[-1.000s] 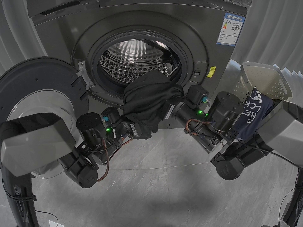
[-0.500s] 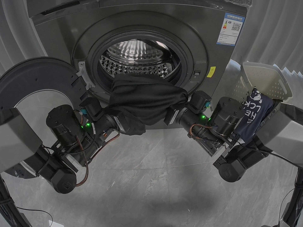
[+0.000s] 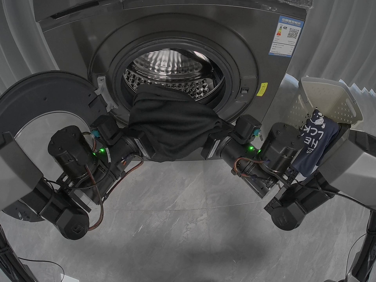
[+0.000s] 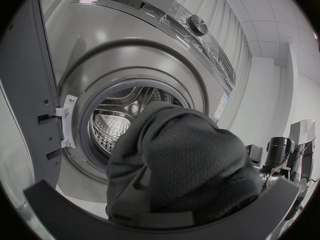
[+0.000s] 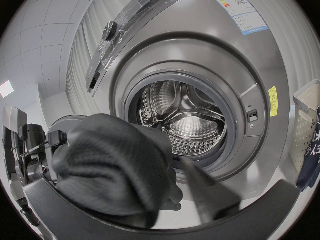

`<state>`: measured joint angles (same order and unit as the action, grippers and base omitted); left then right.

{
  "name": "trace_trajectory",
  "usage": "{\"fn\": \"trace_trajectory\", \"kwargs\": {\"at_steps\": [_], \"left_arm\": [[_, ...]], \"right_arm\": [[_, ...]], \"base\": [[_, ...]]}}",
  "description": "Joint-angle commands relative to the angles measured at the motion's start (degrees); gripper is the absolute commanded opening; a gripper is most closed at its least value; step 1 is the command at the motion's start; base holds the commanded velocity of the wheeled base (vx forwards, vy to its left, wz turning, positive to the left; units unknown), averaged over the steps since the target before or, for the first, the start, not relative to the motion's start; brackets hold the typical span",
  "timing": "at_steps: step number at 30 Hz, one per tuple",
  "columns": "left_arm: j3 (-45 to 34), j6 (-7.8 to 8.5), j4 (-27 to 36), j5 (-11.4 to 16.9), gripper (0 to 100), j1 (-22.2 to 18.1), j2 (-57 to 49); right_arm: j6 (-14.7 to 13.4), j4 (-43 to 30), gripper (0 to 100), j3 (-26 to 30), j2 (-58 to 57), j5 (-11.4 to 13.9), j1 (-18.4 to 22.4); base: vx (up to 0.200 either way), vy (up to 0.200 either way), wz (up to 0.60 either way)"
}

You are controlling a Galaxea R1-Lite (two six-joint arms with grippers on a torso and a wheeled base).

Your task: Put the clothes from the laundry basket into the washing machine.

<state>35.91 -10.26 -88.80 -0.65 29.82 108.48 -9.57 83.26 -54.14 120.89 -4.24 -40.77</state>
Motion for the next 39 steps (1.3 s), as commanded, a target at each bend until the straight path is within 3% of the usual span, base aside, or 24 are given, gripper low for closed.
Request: {"fn": "trace_trajectory", "kwargs": {"at_steps": [1,4,8,16,18,22,27,31,32,34,36,39], "left_arm": [[-1.20,-0.55,0.55,-0.41,0,-0.37,-2.05],[-2.87,-0.81,1.17,-2.08,0,-0.37,-3.19],[-6.91,-0.99,0.38,-2.25,0,0.15,-4.16],[-10.16,-1.78,0.20,-1.29,0,-0.37,-6.97],[-11.92,-1.78,0.20,-1.29,0,-0.29,-8.90],[-15.87,-1.86,0.47,-1.02,0,-0.29,-12.07],[-18.77,-1.69,0.29,1.00,0,-0.55,-12.95],[-18.86,-1.78,0.20,2.05,0,-0.90,-12.95],[-19.04,-1.60,0.29,2.32,0,-0.90,-12.86],[-19.57,-0.90,0.20,2.67,0,-0.81,-12.33],[-20.27,-0.81,0.20,2.84,0,-0.81,-12.42],[-20.09,-0.81,0.20,2.84,0,-0.99,-12.24]], "right_arm": [[0.25,1.46,100,4.92,-2.51,0.81,-1.42],[0.69,2.26,100,12.74,-5.67,2.92,-3.53],[0.78,1.90,100,23.11,-10.50,5.65,-5.20],[-0.19,2.78,100,33.31,-17.80,12.15,-4.41],[-3.09,3.13,100,34.45,-19.91,13.65,-4.50],[-8.18,5.16,100,34.01,-20.26,13.56,-4.06],[-8.01,5.07,100,31.37,-19.64,12.59,0.34],[-7.66,4.72,100,30.06,-17.27,8.02,2.01],[-6.60,4.63,100,28.21,-14.99,5.91,3.50],[-4.49,4.72,100,26.72,-12.52,4.68,5.78],[-1.86,5.07,100,26.19,-9.80,4.51,7.28],[-0.19,5.07,100,26.01,-8.48,4.24,7.72]], "base": [[0.000,0.000,0.00],[0.000,0.000,0.00],[0.000,0.000,0.00],[0.000,0.000,0.00],[0.000,0.000,0.00],[0.000,0.000,0.00],[0.000,0.000,0.00],[0.000,0.000,0.00],[0.000,0.000,0.00],[0.000,0.000,0.00],[0.000,0.000,0.00],[0.000,0.000,0.00]]}}
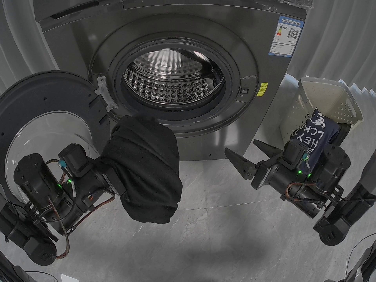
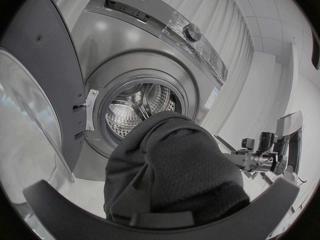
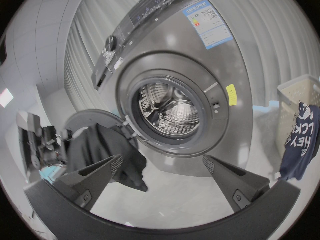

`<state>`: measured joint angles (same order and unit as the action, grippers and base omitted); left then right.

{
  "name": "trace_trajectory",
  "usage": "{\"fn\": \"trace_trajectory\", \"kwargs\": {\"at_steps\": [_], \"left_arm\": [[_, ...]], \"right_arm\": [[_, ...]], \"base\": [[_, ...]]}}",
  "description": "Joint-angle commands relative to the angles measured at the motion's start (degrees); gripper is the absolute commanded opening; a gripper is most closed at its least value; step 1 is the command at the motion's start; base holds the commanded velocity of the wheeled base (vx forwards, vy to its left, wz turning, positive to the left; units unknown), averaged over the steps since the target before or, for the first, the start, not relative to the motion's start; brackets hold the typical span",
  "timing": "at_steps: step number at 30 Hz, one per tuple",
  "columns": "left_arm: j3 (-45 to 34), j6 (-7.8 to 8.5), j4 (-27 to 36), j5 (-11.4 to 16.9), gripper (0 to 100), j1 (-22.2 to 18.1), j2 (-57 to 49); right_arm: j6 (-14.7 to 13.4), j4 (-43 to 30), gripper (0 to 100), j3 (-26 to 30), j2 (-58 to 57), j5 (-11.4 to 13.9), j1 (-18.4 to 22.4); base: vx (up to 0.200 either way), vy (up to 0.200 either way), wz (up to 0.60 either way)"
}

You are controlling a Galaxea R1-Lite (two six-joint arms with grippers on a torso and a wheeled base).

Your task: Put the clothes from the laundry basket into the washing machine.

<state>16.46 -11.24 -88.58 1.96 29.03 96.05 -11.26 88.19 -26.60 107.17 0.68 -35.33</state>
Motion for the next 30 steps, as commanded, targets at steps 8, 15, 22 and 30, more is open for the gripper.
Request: {"fn": "trace_trajectory", "kwargs": {"at_steps": [8,15,22,30], "left_arm": [[-0.46,0.17,0.07,0.32,0,-0.55,0.10],[-0.90,0.17,0.07,1.38,0,-1.69,0.19],[-1.16,0.34,0.07,1.64,0,-1.69,1.33],[-1.25,0.60,0.07,1.55,0,-1.43,3.18]], "right_arm": [[1.77,0.06,100,-2.93,5.16,-3.41,2.37],[1.77,-0.12,100,-3.72,4.98,-4.46,2.19],[1.77,-0.12,100,-3.72,4.89,-4.46,2.19],[1.95,-0.03,100,-2.32,4.72,-4.46,1.67]], "base": [[0.000,0.000,0.00],[0.171,0.000,0.00],[0.200,0.000,0.00],[0.200,0.000,0.00]]}}
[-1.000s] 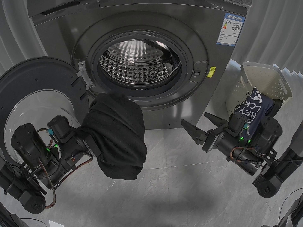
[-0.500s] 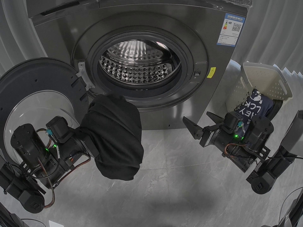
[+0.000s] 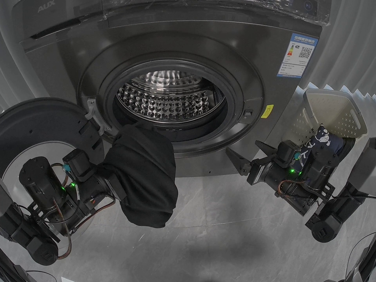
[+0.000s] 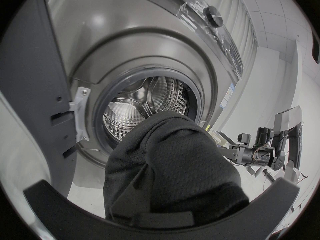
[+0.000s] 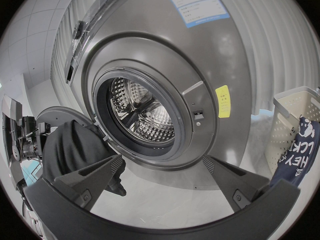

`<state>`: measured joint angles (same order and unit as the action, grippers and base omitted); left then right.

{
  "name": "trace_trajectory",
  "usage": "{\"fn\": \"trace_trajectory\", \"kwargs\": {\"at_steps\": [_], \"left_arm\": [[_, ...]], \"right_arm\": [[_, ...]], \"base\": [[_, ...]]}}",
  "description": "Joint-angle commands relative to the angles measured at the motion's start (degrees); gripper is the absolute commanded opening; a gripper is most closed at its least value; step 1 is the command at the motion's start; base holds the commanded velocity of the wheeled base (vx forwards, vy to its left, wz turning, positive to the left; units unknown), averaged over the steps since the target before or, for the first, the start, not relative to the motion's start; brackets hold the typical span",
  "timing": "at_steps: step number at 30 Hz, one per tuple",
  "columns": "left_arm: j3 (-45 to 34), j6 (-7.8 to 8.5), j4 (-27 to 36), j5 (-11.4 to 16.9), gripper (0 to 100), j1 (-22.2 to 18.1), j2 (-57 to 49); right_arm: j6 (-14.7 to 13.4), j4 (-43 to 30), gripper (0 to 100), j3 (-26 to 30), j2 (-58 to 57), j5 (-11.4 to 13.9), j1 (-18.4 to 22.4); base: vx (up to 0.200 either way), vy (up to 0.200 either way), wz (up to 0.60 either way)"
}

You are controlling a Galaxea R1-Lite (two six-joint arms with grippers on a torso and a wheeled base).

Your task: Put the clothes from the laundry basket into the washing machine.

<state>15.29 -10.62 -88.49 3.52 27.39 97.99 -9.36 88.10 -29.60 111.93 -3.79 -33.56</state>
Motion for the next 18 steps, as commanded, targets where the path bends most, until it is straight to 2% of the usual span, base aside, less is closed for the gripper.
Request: {"fn": "trace_trajectory", "kwargs": {"at_steps": [1,6,16,18], "left_arm": [[-0.08,-0.02,-0.10,-0.10,0,0.21,1.86],[-0.08,-0.02,-0.10,-0.01,0,0.47,2.03],[-0.08,0.16,-0.10,-0.53,0,1.96,1.86],[0.45,1.39,-0.10,-1.06,0,2.84,1.59]], "right_arm": [[0.22,0.05,100,1.91,-0.40,0.10,-0.28],[0.49,0.14,100,6.13,-0.66,0.72,-2.21],[1.10,0.23,100,10.97,-2.16,1.95,-7.66],[1.10,0.23,100,11.32,-2.69,1.95,-8.71]], "base": [[0.200,0.000,0.00],[0.200,0.000,0.00],[0.000,0.000,0.00],[0.000,0.000,0.00]]}}
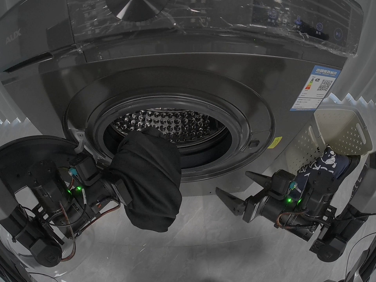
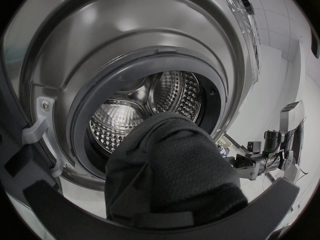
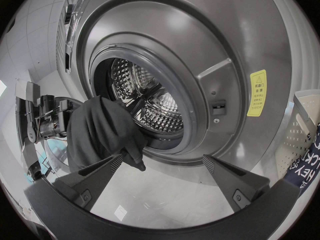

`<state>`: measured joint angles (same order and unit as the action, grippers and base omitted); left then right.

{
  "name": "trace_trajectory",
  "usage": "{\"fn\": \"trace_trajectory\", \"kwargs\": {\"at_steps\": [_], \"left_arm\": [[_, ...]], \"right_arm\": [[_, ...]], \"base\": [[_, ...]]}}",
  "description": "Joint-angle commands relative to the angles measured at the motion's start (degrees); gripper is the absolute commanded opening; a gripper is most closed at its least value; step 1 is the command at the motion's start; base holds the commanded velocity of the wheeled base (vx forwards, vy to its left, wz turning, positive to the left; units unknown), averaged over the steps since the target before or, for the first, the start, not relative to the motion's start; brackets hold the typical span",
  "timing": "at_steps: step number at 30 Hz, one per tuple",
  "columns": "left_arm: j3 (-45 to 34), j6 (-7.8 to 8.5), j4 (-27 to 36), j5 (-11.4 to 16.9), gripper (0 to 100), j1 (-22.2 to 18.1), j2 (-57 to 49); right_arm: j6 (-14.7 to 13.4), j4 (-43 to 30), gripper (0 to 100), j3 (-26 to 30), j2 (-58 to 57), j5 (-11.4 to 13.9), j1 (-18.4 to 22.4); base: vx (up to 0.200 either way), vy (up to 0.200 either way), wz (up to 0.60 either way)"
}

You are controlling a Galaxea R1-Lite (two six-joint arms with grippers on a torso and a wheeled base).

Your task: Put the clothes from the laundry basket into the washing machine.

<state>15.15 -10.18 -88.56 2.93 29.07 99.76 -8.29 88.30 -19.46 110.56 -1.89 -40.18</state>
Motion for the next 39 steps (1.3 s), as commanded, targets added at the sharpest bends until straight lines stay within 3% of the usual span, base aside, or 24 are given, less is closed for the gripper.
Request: {"fn": "trace_trajectory", "kwargs": {"at_steps": [1,4,6,9,13,17,18,24,30,36,39], "left_arm": [[1.11,1.57,-0.03,-0.55,0,1.51,0.09],[4.36,3.85,0.76,-1.34,0,2.39,2.02],[6.64,6.58,0.06,-3.10,0,2.30,4.66],[9.10,8.25,0.06,-2.66,0,1.78,7.82],[11.57,7.72,0.15,-0.29,0,1.78,10.46],[17.02,7.72,0.15,-1.52,0,0.72,14.59],[20.09,7.54,0.15,-2.93,0,-0.25,16.35],[26.42,7.37,0.50,-3.54,0,-0.33,21.27],[33.63,5.96,1.38,-3.89,0,-0.69,25.40],[40.13,5.87,7.62,-3.98,0,-0.69,27.77],[48.39,5.87,12.01,-5.12,0,-1.39,31.29]], "right_arm": [[-0.06,0.03,100,1.09,-1.31,0.04,-2.18],[-0.06,0.03,100,1.17,-1.13,0.04,-2.27],[-0.06,0.03,100,1.09,-1.13,0.04,-2.36],[-0.24,0.03,100,1.26,-0.87,-0.04,-2.71],[-0.59,0.03,100,1.26,-0.78,-0.13,-3.41],[-0.68,0.03,100,1.26,-0.78,-0.31,-3.50],[-0.76,0.03,100,1.17,-0.78,-0.31,-3.50],[-0.76,0.03,100,1.09,-0.78,-0.40,-3.59],[-0.76,0.03,100,1.17,-0.69,-0.40,-3.50],[-0.76,0.03,100,1.00,-0.78,-0.40,-3.50],[-0.68,0.03,100,0.91,-0.69,-0.40,-3.59]], "base": [[0.000,0.000,0.00],[0.000,0.000,0.00],[0.000,0.000,0.00],[0.000,0.000,0.00],[0.000,0.000,0.00],[0.000,0.000,0.00],[0.000,0.000,0.00],[0.000,0.000,0.00],[0.000,0.000,0.00],[0.000,0.000,0.00],[0.000,0.000,0.00]]}}
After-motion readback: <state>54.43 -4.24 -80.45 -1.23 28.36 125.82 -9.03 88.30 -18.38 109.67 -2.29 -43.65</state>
